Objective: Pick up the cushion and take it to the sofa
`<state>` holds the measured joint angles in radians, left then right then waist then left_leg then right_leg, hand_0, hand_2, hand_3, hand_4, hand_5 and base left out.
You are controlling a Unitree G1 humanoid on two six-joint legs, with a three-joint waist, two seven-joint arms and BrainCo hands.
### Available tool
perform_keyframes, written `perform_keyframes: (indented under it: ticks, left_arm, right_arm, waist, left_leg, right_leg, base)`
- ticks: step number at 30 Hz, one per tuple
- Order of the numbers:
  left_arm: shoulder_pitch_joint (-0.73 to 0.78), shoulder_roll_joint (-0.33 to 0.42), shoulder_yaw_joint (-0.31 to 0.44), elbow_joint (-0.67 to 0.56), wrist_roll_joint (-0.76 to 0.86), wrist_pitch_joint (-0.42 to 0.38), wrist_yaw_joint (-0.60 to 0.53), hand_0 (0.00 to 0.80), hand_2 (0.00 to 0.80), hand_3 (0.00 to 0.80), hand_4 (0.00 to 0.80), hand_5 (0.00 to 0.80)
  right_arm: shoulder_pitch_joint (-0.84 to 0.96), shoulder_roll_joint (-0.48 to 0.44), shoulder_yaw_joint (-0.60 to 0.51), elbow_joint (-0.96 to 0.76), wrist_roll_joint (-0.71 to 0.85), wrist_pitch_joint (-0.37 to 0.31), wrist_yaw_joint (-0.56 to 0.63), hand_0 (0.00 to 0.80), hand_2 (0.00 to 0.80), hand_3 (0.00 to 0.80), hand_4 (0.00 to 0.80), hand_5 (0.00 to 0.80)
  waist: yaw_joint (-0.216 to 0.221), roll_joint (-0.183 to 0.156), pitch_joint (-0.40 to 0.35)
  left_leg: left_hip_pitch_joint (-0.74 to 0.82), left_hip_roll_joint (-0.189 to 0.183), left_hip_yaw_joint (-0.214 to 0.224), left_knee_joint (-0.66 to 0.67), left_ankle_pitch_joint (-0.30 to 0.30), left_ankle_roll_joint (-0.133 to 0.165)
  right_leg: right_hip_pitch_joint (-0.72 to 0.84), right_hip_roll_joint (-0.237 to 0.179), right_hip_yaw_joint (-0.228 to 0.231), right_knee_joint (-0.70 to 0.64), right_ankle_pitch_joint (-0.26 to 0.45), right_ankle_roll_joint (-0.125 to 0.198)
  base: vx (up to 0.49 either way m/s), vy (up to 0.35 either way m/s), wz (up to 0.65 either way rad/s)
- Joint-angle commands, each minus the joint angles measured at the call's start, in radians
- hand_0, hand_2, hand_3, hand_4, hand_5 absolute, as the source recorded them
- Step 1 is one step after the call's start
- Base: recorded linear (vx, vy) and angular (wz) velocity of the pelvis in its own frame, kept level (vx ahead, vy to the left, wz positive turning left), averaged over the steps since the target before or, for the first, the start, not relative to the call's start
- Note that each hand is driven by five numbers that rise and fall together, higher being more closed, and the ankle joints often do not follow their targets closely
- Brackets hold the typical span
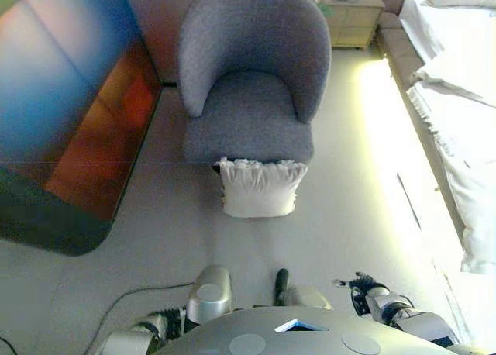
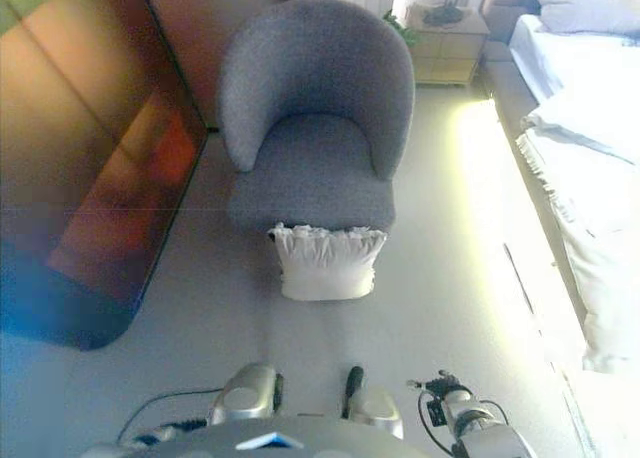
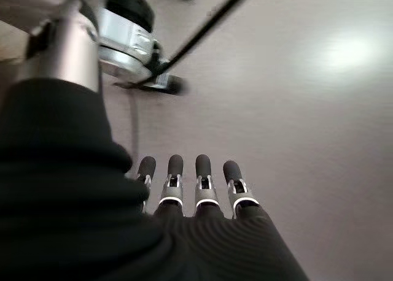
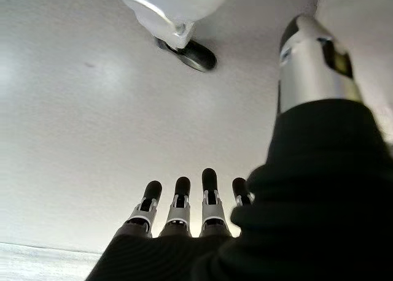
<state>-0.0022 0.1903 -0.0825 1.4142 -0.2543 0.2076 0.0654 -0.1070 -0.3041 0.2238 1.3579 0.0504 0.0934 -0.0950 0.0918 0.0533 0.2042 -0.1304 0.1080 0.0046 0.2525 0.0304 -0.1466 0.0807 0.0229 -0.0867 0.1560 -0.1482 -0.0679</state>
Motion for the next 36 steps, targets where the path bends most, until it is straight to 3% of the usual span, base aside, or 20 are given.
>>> perform_keyframes:
  ticks: [1,4,8,9,10,12,13,16,17,19,21,25,27,28,30,33,36]
  left_arm:
    - [0.037,0.046,-0.002,-0.027,0.036,-0.008,-0.010,0.000,0.000,0.000,0.000,0.000]
    - [0.052,0.043,-0.013,-0.036,0.032,0.002,-0.019,0.000,0.000,0.000,0.000,0.000]
    - [0.059,0.033,-0.019,-0.035,0.008,0.029,-0.021,0.000,0.000,0.000,0.000,0.000]
    - [0.058,0.030,-0.020,-0.032,0.006,0.033,-0.023,0.000,0.000,0.000,0.000,0.000]
    - [0.056,0.029,-0.018,-0.033,0.006,0.041,-0.027,0.000,0.000,0.000,0.000,0.000]
    - [0.044,0.031,-0.019,-0.024,0.016,0.040,-0.026,0.000,0.000,0.000,0.000,0.000]
    - [0.040,0.034,-0.017,-0.019,0.027,0.032,-0.027,0.000,0.000,0.000,0.000,0.000]
    - [0.030,0.051,-0.009,-0.028,0.026,0.037,-0.023,0.000,0.000,0.000,0.000,0.000]
    - [0.020,0.064,-0.011,-0.034,0.025,0.048,-0.028,0.000,0.000,0.000,0.000,0.000]
    - [0.006,0.082,-0.014,-0.037,0.027,0.052,-0.033,0.000,0.000,0.000,0.000,0.000]
    - [-0.013,0.099,-0.020,-0.038,0.022,0.060,-0.025,0.000,0.000,0.000,0.000,0.000]
    - [-0.078,0.124,-0.045,-0.037,0.014,0.065,-0.037,0.000,0.000,0.000,0.000,0.000]
    - [-0.103,0.122,-0.045,-0.047,0.011,0.066,-0.021,0.000,0.000,0.000,0.000,0.000]
    - [-0.117,0.121,-0.053,-0.050,0.013,0.061,-0.013,0.000,0.000,0.000,0.000,0.000]
    - [-0.129,0.118,-0.063,-0.054,0.002,0.043,-0.006,0.000,0.000,0.000,0.000,0.000]
    - [-0.117,0.102,-0.059,-0.050,-0.015,0.020,0.016,0.000,0.000,0.000,0.000,0.000]
    - [-0.079,0.094,-0.033,-0.049,-0.022,-0.010,0.043,0.000,0.000,0.000,0.000,0.000]
  right_arm:
    - [0.019,0.003,-0.014,-0.020,0.006,-0.006,-0.004,0.000,0.000,0.000,0.000,0.000]
    - [0.026,0.002,-0.020,-0.009,-0.005,0.010,-0.008,0.000,0.000,0.000,0.000,0.000]
    - [0.031,0.005,-0.013,0.006,-0.028,0.026,-0.004,0.000,0.000,0.000,0.000,0.000]
    - [0.032,0.006,-0.013,0.009,-0.028,0.030,-0.007,0.000,0.000,0.000,0.000,0.000]
    - [0.030,0.008,-0.014,0.012,-0.032,0.033,-0.011,0.000,0.000,0.000,0.000,0.000]
    - [0.031,0.017,-0.023,0.016,-0.024,0.034,-0.025,0.000,0.000,0.000,0.000,0.000]
    - [0.033,0.021,-0.033,0.020,-0.020,0.028,-0.029,0.000,0.000,0.000,0.000,0.000]
    - [0.046,0.030,-0.058,0.015,-0.031,0.014,-0.036,0.000,0.000,0.000,0.000,0.000]
    - [0.049,0.030,-0.062,-0.001,-0.060,0.006,-0.031,0.000,0.000,0.000,0.000,0.000]
    - [0.051,0.033,-0.058,-0.022,-0.062,-0.007,-0.031,0.000,0.000,0.000,0.000,0.000]
    - [0.039,0.033,-0.058,-0.044,-0.007,-0.008,-0.049,0.000,0.000,0.000,0.000,0.000]
    - [-0.002,0.041,-0.017,-0.079,-0.022,-0.043,-0.049,0.000,0.000,0.000,0.000,0.000]
    - [-0.016,0.043,0.004,-0.109,-0.006,-0.045,-0.053,0.000,0.000,0.000,0.000,0.000]
    - [-0.025,0.044,0.017,-0.123,0.000,-0.052,-0.057,0.000,0.000,0.000,0.000,0.000]
    - [-0.033,0.041,0.029,-0.143,0.014,-0.057,-0.064,0.000,0.000,0.000,0.000,0.000]
    - [-0.017,0.041,0.016,-0.137,-0.002,-0.056,-0.046,0.000,0.000,0.000,0.000,0.000]
    - [0.014,0.040,0.009,-0.119,-0.047,-0.067,-0.027,0.000,0.000,0.000,0.000,0.000]
  waist:
    - [0.050,-0.050,-0.007]
    - [0.071,-0.043,-0.026]
    - [0.086,-0.038,-0.052]
    - [0.089,-0.034,-0.057]
    - [0.087,-0.042,-0.061]
    - [0.078,-0.039,-0.067]
    - [0.077,-0.041,-0.071]
    - [0.078,-0.074,-0.092]
    - [0.079,-0.089,-0.109]
    - [0.079,-0.088,-0.129]
    - [0.052,-0.072,-0.128]
    - [0.013,-0.078,-0.096]
    - [-0.002,-0.074,-0.070]
    - [-0.018,-0.084,-0.052]
    - [-0.045,-0.096,-0.027]
    - [-0.069,-0.107,-0.026]
    - [-0.075,-0.113,-0.050]
  left_leg:
    - [-0.109,-0.035,0.067,-0.133,0.207,0.060]
    - [-0.115,-0.016,0.069,-0.249,0.249,0.044]
    - [-0.128,0.020,0.055,-0.293,0.241,0.038]
    - [-0.139,0.039,0.061,-0.296,0.247,0.032]
    - [-0.133,0.044,0.086,-0.293,0.196,0.047]
    - [-0.148,0.065,0.131,-0.243,0.189,0.050]
    - [-0.156,0.065,0.132,-0.208,0.179,0.057]
    - [-0.174,0.025,0.149,-0.125,0.128,0.102]
    - [-0.165,0.003,0.158,-0.121,0.102,0.134]
    - [-0.131,-0.015,0.161,-0.139,0.076,0.164]
    - [-0.058,-0.026,0.161,-0.162,0.044,0.184]
    - [0.022,-0.052,0.158,-0.203,0.028,0.177]
    - [0.071,-0.042,0.156,-0.221,0.014,0.154]
    - [0.095,-0.038,0.158,-0.227,-0.004,0.137]
    - [0.126,-0.031,0.164,-0.244,-0.031,0.113]
    - [0.176,-0.030,0.155,-0.265,-0.067,0.101]
    - [0.229,-0.007,0.136,-0.258,-0.096,0.088]
  right_leg:
    - [0.194,-0.022,0.074,-0.094,-0.005,0.060]
    - [0.271,-0.026,0.119,-0.103,-0.054,0.064]
    - [0.320,-0.043,0.162,-0.081,-0.129,0.068]
    - [0.330,-0.048,0.162,-0.069,-0.152,0.069]
    - [0.327,-0.073,0.151,-0.059,-0.147,0.081]
    - [0.325,-0.091,0.127,-0.011,-0.171,0.094]
    - [0.324,-0.103,0.120,0.021,-0.174,0.103]
    - [0.321,-0.154,0.104,0.107,-0.044,0.166]
    - [0.306,-0.173,0.099,0.179,0.065,0.209]
    - [0.237,-0.199,0.081,0.339,0.188,0.232]
    - [0.069,-0.204,0.066,0.492,0.233,0.221]
    - [-0.097,-0.175,-0.042,0.311,0.121,0.190]
    - [-0.174,-0.212,-0.107,0.192,0.147,0.181]
    - [-0.222,-0.246,-0.129,0.093,0.198,0.188]
    - [-0.264,-0.294,-0.139,-0.025,0.283,0.215]
    - [-0.276,-0.332,-0.133,-0.119,0.362,0.246]
    - [-0.234,-0.334,-0.139,-0.134,0.349,0.253]
  base:
    - [0.494,0.112,-0.15]
    - [0.474,0.117,-0.41]
    - [0.507,0.136,-0.31]
    - [0.495,0.177,-0.48]
    - [0.456,0.187,-0.36]
    - [0.473,0.210,-0.35]
    - [0.531,0.211,-0.15]
    - [0.453,0.168,-0.02]
    - [0.380,0.154,-0.05]
    - [0.466,0.201,-0.07]
    - [0.429,0.171,-0.09]
    - [0.280,-0.074,0.19]
    - [0.182,-0.229,0.03]
    - [0.123,-0.264,0.05]
    - [0.148,-0.266,0.13]
    - [0.259,-0.197,0.23]
    - [0.290,-0.219,0.24]
